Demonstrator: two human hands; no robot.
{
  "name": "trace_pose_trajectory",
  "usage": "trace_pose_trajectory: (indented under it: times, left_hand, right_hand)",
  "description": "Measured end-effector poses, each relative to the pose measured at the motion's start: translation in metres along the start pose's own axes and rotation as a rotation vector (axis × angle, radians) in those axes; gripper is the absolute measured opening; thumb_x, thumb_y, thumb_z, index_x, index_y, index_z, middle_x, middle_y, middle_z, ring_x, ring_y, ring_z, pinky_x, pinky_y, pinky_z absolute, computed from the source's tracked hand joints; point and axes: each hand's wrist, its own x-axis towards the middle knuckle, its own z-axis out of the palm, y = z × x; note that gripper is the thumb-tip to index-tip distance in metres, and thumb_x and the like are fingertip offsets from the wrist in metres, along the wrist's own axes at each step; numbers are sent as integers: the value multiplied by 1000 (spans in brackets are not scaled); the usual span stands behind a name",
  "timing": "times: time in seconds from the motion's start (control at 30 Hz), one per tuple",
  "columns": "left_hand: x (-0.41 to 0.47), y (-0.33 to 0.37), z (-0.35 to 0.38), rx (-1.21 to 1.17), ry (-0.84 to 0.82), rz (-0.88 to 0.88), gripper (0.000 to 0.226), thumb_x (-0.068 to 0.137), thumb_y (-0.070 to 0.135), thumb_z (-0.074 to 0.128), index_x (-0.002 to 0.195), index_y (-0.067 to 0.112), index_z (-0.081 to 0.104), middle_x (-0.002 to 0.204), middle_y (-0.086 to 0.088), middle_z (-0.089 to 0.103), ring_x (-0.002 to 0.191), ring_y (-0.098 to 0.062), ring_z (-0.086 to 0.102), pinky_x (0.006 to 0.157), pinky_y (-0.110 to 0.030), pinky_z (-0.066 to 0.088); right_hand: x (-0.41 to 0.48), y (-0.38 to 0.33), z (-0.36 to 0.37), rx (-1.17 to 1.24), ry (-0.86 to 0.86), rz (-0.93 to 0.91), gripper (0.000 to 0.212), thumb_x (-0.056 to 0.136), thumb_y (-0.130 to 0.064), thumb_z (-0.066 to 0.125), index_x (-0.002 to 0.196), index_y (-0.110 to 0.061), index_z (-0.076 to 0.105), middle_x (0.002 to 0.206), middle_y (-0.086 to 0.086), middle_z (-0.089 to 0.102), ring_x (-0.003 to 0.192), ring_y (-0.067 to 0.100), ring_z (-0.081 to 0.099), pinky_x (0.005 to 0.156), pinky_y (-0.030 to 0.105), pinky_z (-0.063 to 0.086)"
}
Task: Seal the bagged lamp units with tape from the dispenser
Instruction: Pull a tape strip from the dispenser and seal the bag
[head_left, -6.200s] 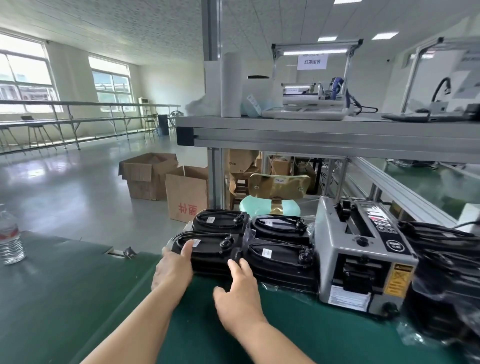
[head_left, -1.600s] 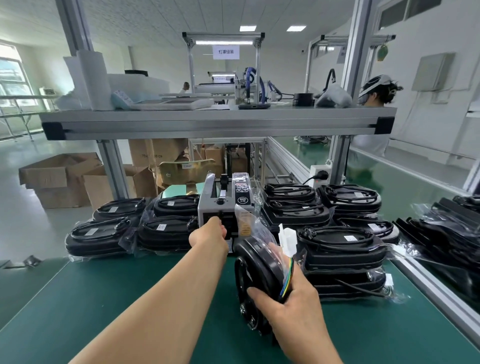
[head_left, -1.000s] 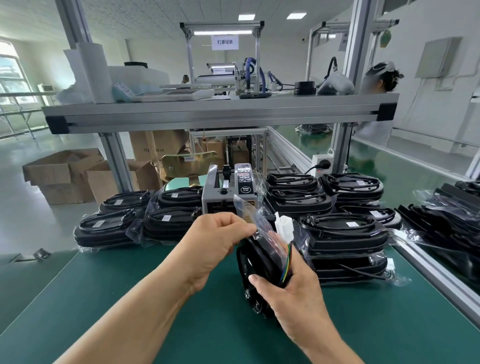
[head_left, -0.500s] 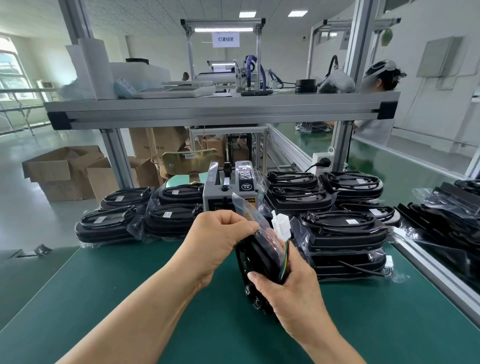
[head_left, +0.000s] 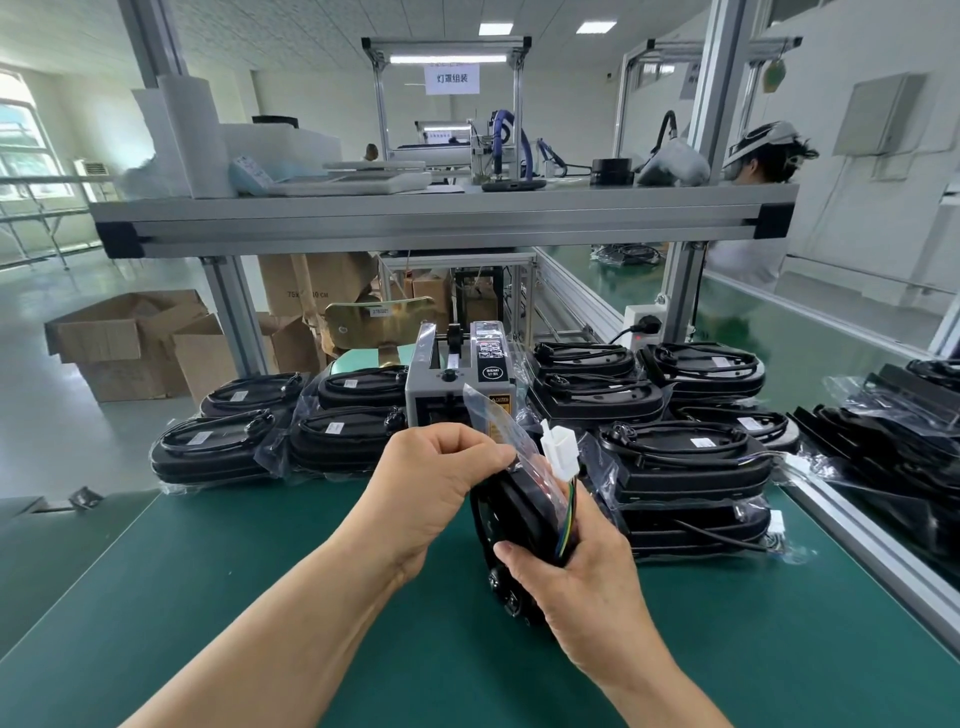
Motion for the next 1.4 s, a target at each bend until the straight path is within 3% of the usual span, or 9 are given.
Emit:
trace_pose_trajectory:
  times: [0.37,0.53,0.63,0.8,1.03,1.27,1.4]
  left_hand:
    - [0,-4,1,62,75,14,19,76,18,82,61,17,71,59,7,63,53,-2,53,64,-23,43]
    - [-3,-5,0,145,106,83,20,75,18,82,60,19,70,55,10,60,52,-1,51,53,-11,43]
    - [-3,-6,0,172,117,103,19,76,20,82,61,20,70,55,10,58,52,-2,49,52,-11,41]
    - [-5,-7,2,-13,86,33,16,78,16,81,64,13,72,62,5,65,56,-1,55,68,-22,43]
    - [-5,-3,4,-80,46,44,20,78,11,77,59,17,72,55,9,60,48,1,50,54,-9,41]
    - [-4,-5,6,-2,96,51,22,78,12,80,59,17,70,60,4,63,58,-5,55,62,-17,45]
    - [-5,-5,5,37,109,64,20,76,13,81,59,17,71,60,4,64,58,-4,55,59,-13,46]
  right_hand:
    - [0,0,0,-14,-17,4,54,78,-10,75,110,-51,62,81,5,71,72,32,67,60,45,61]
    - [0,0,0,-26,-17,12,54,79,-11,75,113,-51,61,83,3,71,72,29,68,61,43,61]
    - [-1,1,0,-30,-19,18,52,80,-11,75,112,-50,61,84,3,72,73,29,68,61,44,61]
    - [-1,1,-1,-48,-4,10,50,77,-15,76,110,-50,61,82,4,71,70,28,69,59,40,61]
    - [-1,2,1,-75,-11,10,46,75,-19,74,110,-47,61,81,2,71,72,25,68,65,43,60]
    - [-1,2,0,-120,7,6,43,76,-19,76,104,-49,60,78,-3,70,66,14,66,58,27,57]
    - [-1,2,-1,-124,0,9,47,77,-18,76,107,-50,60,80,-4,70,67,14,67,59,28,58]
